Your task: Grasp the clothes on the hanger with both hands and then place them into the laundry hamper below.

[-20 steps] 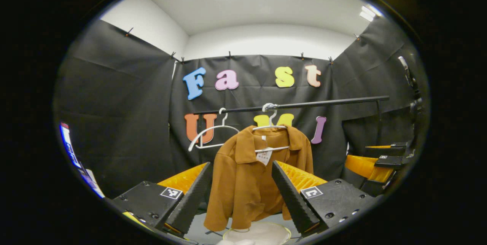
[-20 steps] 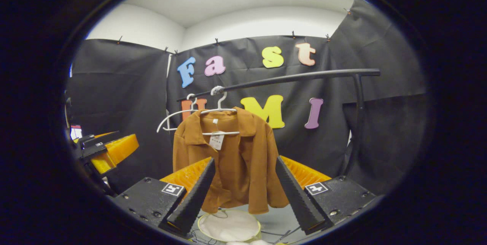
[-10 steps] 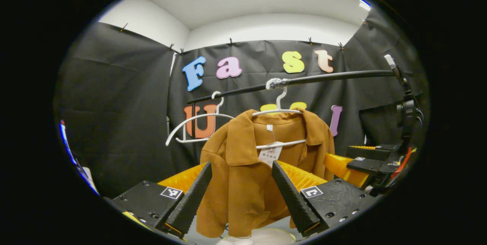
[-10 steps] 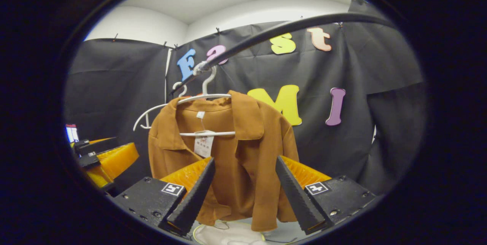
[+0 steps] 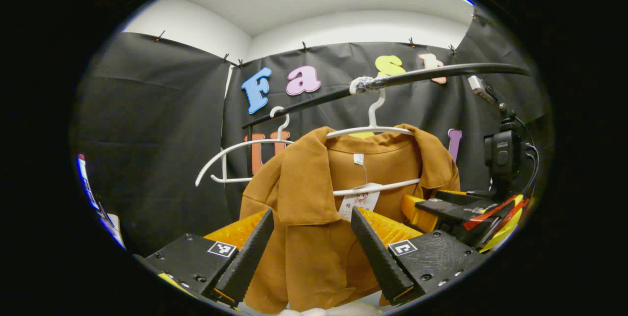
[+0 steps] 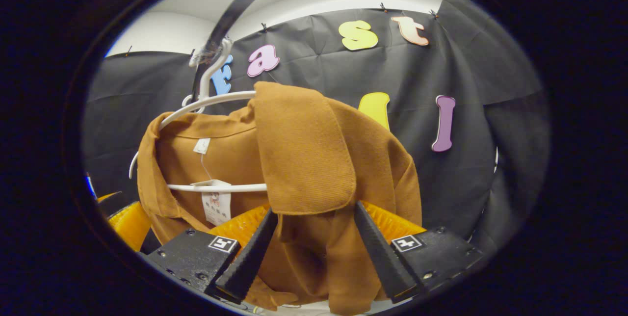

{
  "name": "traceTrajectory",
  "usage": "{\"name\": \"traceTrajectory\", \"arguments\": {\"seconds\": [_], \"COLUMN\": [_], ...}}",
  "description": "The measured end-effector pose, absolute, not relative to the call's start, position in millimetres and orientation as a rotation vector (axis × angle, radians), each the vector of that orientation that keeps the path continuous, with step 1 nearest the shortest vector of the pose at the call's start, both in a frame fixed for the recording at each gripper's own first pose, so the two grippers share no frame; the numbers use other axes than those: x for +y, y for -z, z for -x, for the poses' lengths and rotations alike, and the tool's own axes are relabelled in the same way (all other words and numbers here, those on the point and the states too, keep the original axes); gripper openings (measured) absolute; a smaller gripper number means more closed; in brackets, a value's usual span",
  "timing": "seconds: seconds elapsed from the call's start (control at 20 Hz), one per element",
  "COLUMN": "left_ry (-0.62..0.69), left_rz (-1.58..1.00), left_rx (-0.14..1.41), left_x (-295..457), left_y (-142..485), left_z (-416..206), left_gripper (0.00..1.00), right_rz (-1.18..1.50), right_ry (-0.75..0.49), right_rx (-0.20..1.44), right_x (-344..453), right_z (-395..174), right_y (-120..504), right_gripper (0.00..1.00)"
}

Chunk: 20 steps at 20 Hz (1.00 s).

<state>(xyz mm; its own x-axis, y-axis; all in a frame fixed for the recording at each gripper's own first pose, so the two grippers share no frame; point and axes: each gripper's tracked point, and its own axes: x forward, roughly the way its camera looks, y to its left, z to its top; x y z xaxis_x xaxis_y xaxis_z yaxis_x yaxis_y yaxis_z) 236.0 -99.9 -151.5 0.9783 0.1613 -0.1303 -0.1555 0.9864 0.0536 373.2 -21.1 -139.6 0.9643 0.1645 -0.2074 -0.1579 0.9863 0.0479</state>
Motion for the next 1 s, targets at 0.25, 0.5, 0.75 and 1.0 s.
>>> {"name": "traceTrajectory", "arguments": {"seconds": [0.25, 0.5, 0.75, 1.0], "left_ry": [-0.150, -0.149, -0.128, -0.222], "left_rz": [-0.053, -0.058, 0.036, 0.052], "left_rx": [0.118, 0.085, 0.116, 0.140], "left_x": [-105.7, -106.4, -130.0, -105.2], "left_y": [151.5, 147.6, 166.8, 183.1], "left_z": [-239.2, -252.5, -277.2, -303.5], "left_gripper": [1.00, 0.99, 1.00, 0.98], "right_rz": [-0.007, 0.022, 0.035, 0.039], "right_ry": [-0.178, -0.221, -0.223, -0.262], "right_rx": [0.220, 0.241, 0.247, 0.241], "right_x": [-62.8, -52.7, -42.8, -47.1], "right_z": [-372.8, -383.1, -394.9, -386.2], "right_y": [135.0, 141.5, 144.0, 139.0], "right_gripper": [0.78, 0.72, 0.48, 0.20]}}
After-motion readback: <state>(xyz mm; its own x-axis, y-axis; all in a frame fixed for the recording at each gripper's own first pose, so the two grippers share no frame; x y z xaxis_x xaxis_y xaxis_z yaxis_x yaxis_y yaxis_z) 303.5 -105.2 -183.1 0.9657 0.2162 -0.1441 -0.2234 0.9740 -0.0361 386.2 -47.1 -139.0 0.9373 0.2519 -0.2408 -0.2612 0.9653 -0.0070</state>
